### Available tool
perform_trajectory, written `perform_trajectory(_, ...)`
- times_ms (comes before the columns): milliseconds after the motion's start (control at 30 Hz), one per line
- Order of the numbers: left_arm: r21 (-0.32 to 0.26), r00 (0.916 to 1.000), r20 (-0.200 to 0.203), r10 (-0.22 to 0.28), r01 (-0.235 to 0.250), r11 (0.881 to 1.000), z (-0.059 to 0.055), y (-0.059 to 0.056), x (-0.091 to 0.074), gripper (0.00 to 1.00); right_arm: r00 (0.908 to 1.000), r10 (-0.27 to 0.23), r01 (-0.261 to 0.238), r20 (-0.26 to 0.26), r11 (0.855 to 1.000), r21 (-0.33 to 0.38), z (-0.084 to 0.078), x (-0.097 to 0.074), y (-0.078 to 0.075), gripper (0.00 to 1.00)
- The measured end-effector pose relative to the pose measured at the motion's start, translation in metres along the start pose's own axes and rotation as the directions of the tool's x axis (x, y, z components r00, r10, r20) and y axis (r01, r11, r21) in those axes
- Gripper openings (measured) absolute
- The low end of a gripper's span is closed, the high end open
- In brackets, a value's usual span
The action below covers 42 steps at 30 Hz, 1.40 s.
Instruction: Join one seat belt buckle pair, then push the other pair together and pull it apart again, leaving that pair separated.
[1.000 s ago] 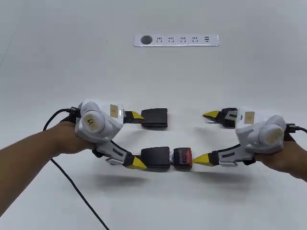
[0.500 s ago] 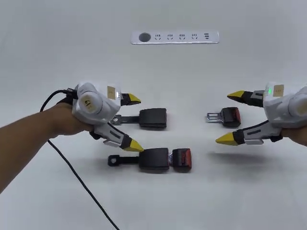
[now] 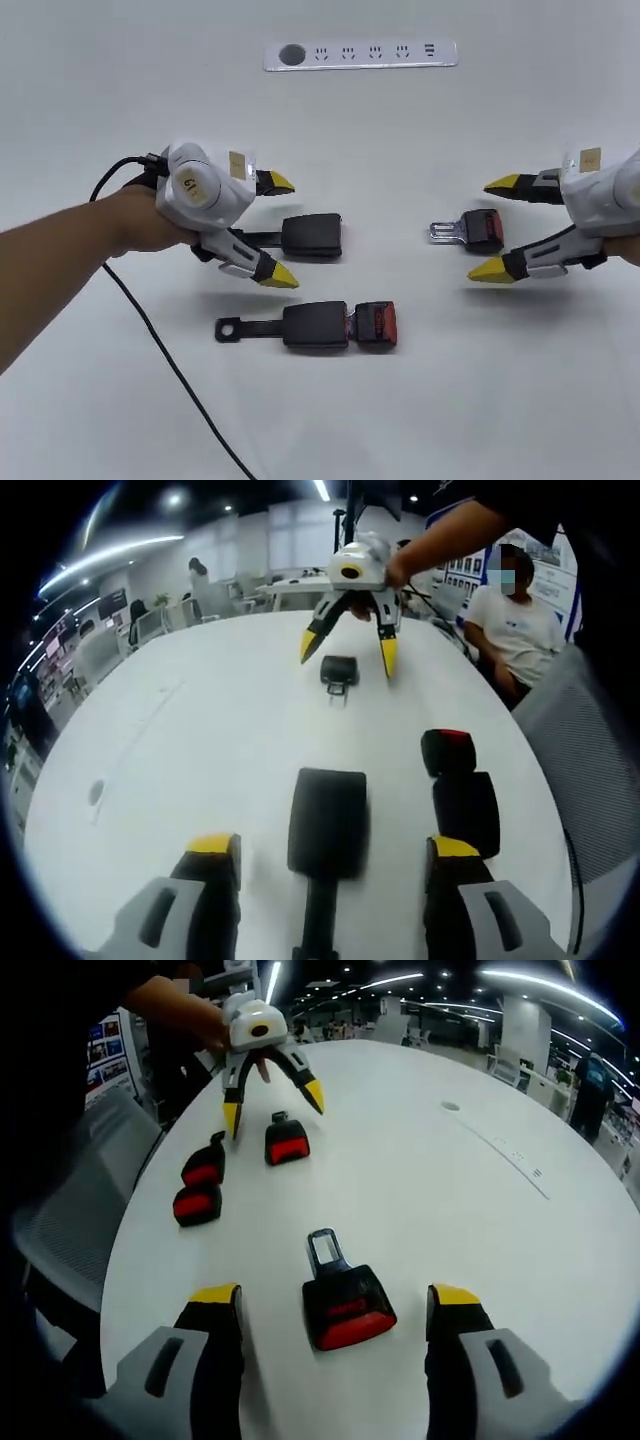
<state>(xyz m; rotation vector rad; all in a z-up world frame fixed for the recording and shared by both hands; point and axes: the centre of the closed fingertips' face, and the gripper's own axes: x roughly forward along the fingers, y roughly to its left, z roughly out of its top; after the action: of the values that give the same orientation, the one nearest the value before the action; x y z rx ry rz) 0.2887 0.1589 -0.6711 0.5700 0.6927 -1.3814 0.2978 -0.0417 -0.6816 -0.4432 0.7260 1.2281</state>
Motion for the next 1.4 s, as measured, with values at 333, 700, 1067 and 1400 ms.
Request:
perform_trajectory(333, 0.008, 0.9998, -0.010, -0.015, 0.015, 1.000, -0.007, 0.003, 0.014, 0.69, 0.9986, 0.048, -0.049, -0.023, 0.999, -0.019, -0.005, 0.001, 0.004, 0.56)
perform_trajectory(700, 0.080, 0.9979, -0.040, -0.050, 0.053, 0.995, -0.011, -0.001, 0.019, 0.53, 0.9982, 0.043, -0.044, -0.041, 0.998, -0.044, -0.006, -0.006, 0.003, 0.43)
perform_trajectory(1067, 0.078, 0.9984, -0.032, -0.047, 0.050, 0.996, -0.003, -0.002, 0.006, 0.34, 0.9972, 0.042, -0.043, -0.062, 0.999, -0.025, -0.004, -0.006, 0.000, 0.34)
perform_trajectory(1400, 0.064, 0.9982, -0.037, -0.048, 0.050, 0.997, -0.005, 0.001, 0.001, 0.34, 0.9964, 0.048, -0.051, -0.070, 0.997, -0.051, -0.008, -0.001, -0.001, 0.33)
